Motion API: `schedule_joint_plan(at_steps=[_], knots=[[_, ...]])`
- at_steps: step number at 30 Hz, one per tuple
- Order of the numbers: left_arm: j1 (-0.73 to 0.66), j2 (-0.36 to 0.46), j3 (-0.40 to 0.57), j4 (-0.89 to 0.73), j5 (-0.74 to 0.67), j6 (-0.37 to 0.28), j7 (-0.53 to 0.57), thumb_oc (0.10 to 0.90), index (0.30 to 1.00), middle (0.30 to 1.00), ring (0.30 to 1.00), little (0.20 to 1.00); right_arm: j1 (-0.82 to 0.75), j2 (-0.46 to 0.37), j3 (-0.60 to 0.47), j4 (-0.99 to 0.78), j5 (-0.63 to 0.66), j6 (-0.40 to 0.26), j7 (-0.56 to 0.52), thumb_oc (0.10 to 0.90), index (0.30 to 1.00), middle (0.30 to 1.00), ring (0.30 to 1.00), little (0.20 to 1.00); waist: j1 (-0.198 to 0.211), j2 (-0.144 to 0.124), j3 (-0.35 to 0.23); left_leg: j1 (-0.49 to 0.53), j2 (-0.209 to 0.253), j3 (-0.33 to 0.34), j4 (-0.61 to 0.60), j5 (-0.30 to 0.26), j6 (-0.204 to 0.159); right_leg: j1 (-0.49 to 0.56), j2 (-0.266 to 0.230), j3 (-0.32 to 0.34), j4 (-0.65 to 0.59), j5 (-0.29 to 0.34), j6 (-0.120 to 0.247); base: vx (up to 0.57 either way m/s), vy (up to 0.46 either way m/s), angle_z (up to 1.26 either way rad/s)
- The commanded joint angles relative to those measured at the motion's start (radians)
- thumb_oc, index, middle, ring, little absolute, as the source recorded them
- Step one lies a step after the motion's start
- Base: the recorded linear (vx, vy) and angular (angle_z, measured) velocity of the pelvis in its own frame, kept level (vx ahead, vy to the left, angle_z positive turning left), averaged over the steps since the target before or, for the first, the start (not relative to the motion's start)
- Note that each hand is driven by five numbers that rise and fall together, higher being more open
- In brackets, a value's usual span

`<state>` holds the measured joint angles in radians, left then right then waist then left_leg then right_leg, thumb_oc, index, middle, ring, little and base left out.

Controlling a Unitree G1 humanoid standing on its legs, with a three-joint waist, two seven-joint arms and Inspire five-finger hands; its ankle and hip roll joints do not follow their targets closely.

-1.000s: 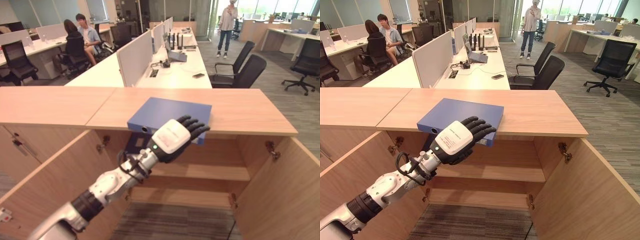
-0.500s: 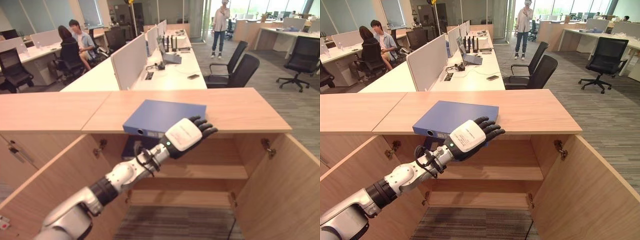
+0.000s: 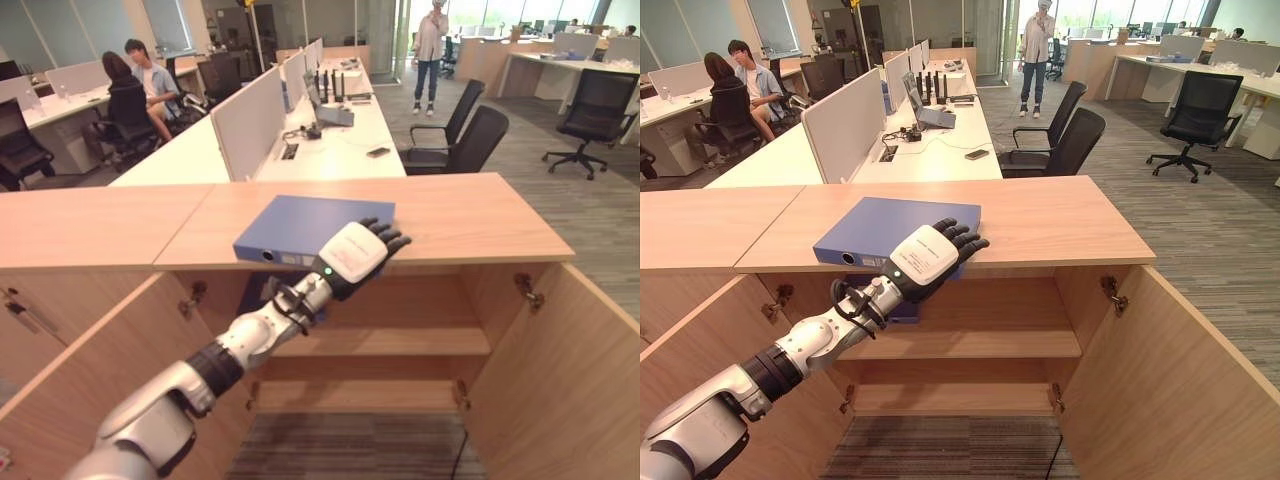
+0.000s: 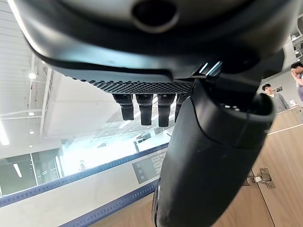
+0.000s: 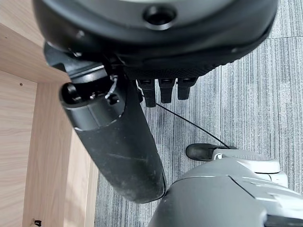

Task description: Put the empty folder in the office cabinet

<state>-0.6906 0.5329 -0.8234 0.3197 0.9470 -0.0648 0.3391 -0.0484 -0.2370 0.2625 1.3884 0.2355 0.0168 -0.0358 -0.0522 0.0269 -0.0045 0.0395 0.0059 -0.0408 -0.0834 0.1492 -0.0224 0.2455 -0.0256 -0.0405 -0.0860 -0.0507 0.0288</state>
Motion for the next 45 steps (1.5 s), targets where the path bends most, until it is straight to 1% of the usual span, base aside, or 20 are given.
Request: schedule_joint_plan(at_steps=[1, 2, 7, 12, 13, 14, 15, 16, 17, 21, 29, 38, 41, 42, 43, 44, 45], knots=[[-0.168, -0.021, 0.16, 0.06, -0.044, 0.063, 0.087, 0.8, 0.9, 0.9, 0.9, 0.9, -0.048, -0.017, 0.031, 0.036, -0.013, -0.014, -0.006, 0.8, 0.9, 0.9, 0.9, 0.9, 0.014, -0.04, -0.016, 0.023, 0.022, 0.013, -0.004, -0.108, -0.041, -0.033, -0.028, -0.084, -0.001, 0.013, 0.058, 0.01, 0.003, -0.03], [-0.145, -0.022, 0.168, 0.067, -0.048, 0.065, 0.084, 0.8, 0.9, 0.9, 0.9, 0.9, -0.047, -0.017, 0.027, 0.038, -0.014, -0.014, -0.007, 0.8, 0.9, 0.9, 0.9, 0.9, 0.015, -0.042, -0.017, 0.024, 0.024, 0.014, -0.004, -0.108, -0.041, -0.032, -0.028, -0.083, -0.001, 0.012, 0.057, 0.01, 0.003, -0.03], [-0.125, -0.027, 0.181, 0.085, -0.065, 0.071, 0.083, 0.8, 0.9, 0.9, 0.9, 0.9, -0.047, -0.016, 0.026, 0.036, -0.014, -0.013, -0.008, 0.8, 0.9, 0.9, 0.9, 0.9, 0.016, -0.044, -0.016, 0.025, 0.024, 0.016, -0.004, -0.108, -0.041, -0.032, -0.028, -0.083, -0.001, 0.012, 0.057, 0.0, 0.001, -0.01], [-0.056, -0.082, 0.245, 0.132, -0.22, 0.083, 0.059, 0.8, 0.9, 0.9, 0.9, 0.9, -0.046, -0.015, 0.015, 0.03, -0.006, -0.012, -0.011, 0.8, 0.9, 0.9, 0.9, 0.9, 0.015, -0.048, -0.015, 0.024, 0.025, 0.015, -0.004, -0.107, -0.041, -0.034, -0.029, -0.081, -0.001, 0.015, 0.056, 0.0, 0.0, 0.0], [-0.04, -0.094, 0.255, 0.145, -0.257, 0.083, 0.048, 0.745, 0.818, 0.818, 0.818, 0.818, -0.047, -0.015, 0.012, 0.03, -0.006, -0.01, -0.011, 0.8, 0.9, 0.9, 0.9, 0.9, 0.015, -0.049, -0.014, 0.023, 0.025, 0.015, -0.004, -0.106, -0.041, -0.035, -0.028, -0.081, -0.001, 0.015, 0.055, 0.0, 0.0, 0.0], [-0.025, -0.098, 0.269, 0.148, -0.284, 0.086, 0.047, 0.588, 0.582, 0.582, 0.582, 0.582, -0.044, -0.015, 0.008, 0.03, -0.005, -0.009, -0.01, 0.8, 0.9, 0.9, 0.9, 0.9, 0.016, -0.049, -0.013, 0.023, 0.025, 0.015, -0.004, -0.106, -0.041, -0.035, -0.028, -0.081, -0.001, 0.015, 0.055, 0.0, 0.0, 0.0], [-0.011, -0.106, 0.28, 0.168, -0.309, 0.088, 0.042, 0.4, 0.3, 0.3, 0.3, 0.3, -0.042, -0.015, 0.006, 0.031, -0.008, -0.005, -0.008, 0.8, 0.9, 0.9, 0.9, 0.9, 0.015, -0.05, -0.014, 0.028, 0.024, 0.016, -0.004, -0.116, -0.042, -0.03, -0.028, -0.08, -0.001, 0.008, 0.055, 0.0, 0.0, 0.0], [-0.011, -0.106, 0.28, 0.168, -0.309, 0.088, 0.042, 0.4, 0.3, 0.3, 0.3, 0.3, -0.042, -0.016, 0.006, 0.031, -0.008, -0.005, -0.008, 0.8, 0.9, 0.9, 0.9, 0.9, 0.015, -0.049, -0.012, 0.024, 0.025, 0.017, -0.004, -0.107, -0.041, -0.034, -0.027, -0.081, -0.001, 0.016, 0.055, 0.03, -0.003, -0.02], [0.016, -0.118, 0.296, 0.19, -0.35, 0.089, 0.036, 0.4, 0.3, 0.3, 0.3, 0.3, -0.036, -0.016, 0.0, 0.032, -0.011, -0.001, -0.006, 0.8, 0.9, 0.9, 0.9, 0.9, 0.015, -0.05, -0.013, 0.029, 0.024, 0.018, -0.004, -0.116, -0.042, -0.03, -0.027, -0.079, -0.001, 0.008, 0.055, 0.0, 0.0, 0.0], [0.061, -0.13, 0.325, 0.256, -0.397, 0.098, 0.044, 0.4, 0.3, 0.3, 0.3, 0.3, -0.022, -0.018, -0.01, 0.027, -0.023, 0.005, -0.005, 0.8, 0.9, 0.9, 0.9, 0.9, 0.011, -0.054, -0.01, 0.032, 0.026, 0.024, -0.004, -0.116, -0.043, -0.03, -0.026, -0.075, -0.001, 0.008, 0.055, 0.0, -0.005, -0.05], [0.114, -0.151, 0.34, 0.321, -0.484, 0.099, 0.035, 0.4, 0.3, 0.3, 0.3, 0.3, -0.012, -0.019, -0.016, 0.024, -0.038, 0.007, -0.008, 0.8, 0.9, 0.9, 0.9, 0.9, 0.008, -0.06, -0.01, 0.034, 0.03, 0.032, -0.004, -0.117, -0.043, -0.032, -0.026, -0.068, -0.001, 0.01, 0.056, 0.0, -0.002, -0.02], [0.139, -0.153, 0.33, 0.345, -0.49, 0.097, 0.037, 0.4, 0.3, 0.3, 0.3, 0.3, -0.013, -0.015, -0.009, 0.017, -0.043, 0.005, -0.01, 0.8, 0.9, 0.9, 0.9, 0.9, 0.009, -0.063, -0.006, 0.033, 0.032, 0.035, -0.004, -0.118, -0.043, -0.034, -0.025, -0.065, -0.001, 0.011, 0.056, 0.0, -0.001, -0.01], [0.149, -0.151, 0.329, 0.323, -0.49, 0.091, 0.035, 0.4, 0.3, 0.3, 0.3, 0.3, -0.011, -0.014, -0.01, 0.016, -0.043, 0.004, -0.012, 0.8, 0.9, 0.9, 0.9, 0.9, 0.01, -0.065, -0.005, 0.035, 0.031, 0.035, -0.004, -0.119, -0.042, -0.033, -0.025, -0.066, -0.001, 0.011, 0.055, 0.0, 0.0, 0.0], [0.168, -0.142, 0.334, 0.259, -0.491, 0.077, 0.03, 0.4, 0.3, 0.3, 0.3, 0.3, -0.008, -0.012, -0.011, 0.013, -0.042, 0.003, -0.013, 0.8, 0.9, 0.9, 0.9, 0.9, 0.013, -0.065, -0.003, 0.035, 0.03, 0.034, -0.004, -0.119, -0.042, -0.032, -0.026, -0.066, -0.001, 0.01, 0.055, 0.0, 0.0, 0.0], [0.168, -0.142, 0.335, 0.259, -0.491, 0.077, 0.03, 0.4, 0.3, 0.3, 0.3, 0.3, -0.008, -0.012, -0.011, 0.013, -0.042, 0.003, -0.013, 0.8, 0.9, 0.9, 0.9, 0.9, 0.013, -0.065, -0.003, 0.036, 0.03, 0.034, -0.004, -0.119, -0.042, -0.032, -0.027, -0.066, -0.001, 0.01, 0.055, 0.0, 0.0, 0.0], [0.2, -0.12, 0.344, 0.136, -0.497, 0.048, 0.01, 0.4, 0.3, 0.3, 0.3, 0.3, -0.007, -0.011, -0.018, 0.012, -0.04, 0.001, -0.013, 0.8, 0.9, 0.9, 0.9, 0.9, 0.018, -0.065, 0.001, 0.034, 0.029, 0.03, -0.004, -0.119, -0.042, -0.032, -0.026, -0.068, -0.001, 0.008, 0.054, 0.0, 0.0, 0.0], [0.221, -0.106, 0.349, 0.059, -0.507, 0.029, -0.008, 0.4, 0.3, 0.3, 0.3, 0.3, -0.008, -0.011, -0.023, 0.01, -0.036, -0.001, -0.012, 0.8, 0.9, 0.9, 0.9, 0.9, 0.023, -0.064, 0.004, 0.027, 0.029, 0.028, -0.004, -0.11, -0.04, -0.038, -0.026, -0.07, -0.001, 0.016, 0.054, 0.0, 0.0, 0.0]])
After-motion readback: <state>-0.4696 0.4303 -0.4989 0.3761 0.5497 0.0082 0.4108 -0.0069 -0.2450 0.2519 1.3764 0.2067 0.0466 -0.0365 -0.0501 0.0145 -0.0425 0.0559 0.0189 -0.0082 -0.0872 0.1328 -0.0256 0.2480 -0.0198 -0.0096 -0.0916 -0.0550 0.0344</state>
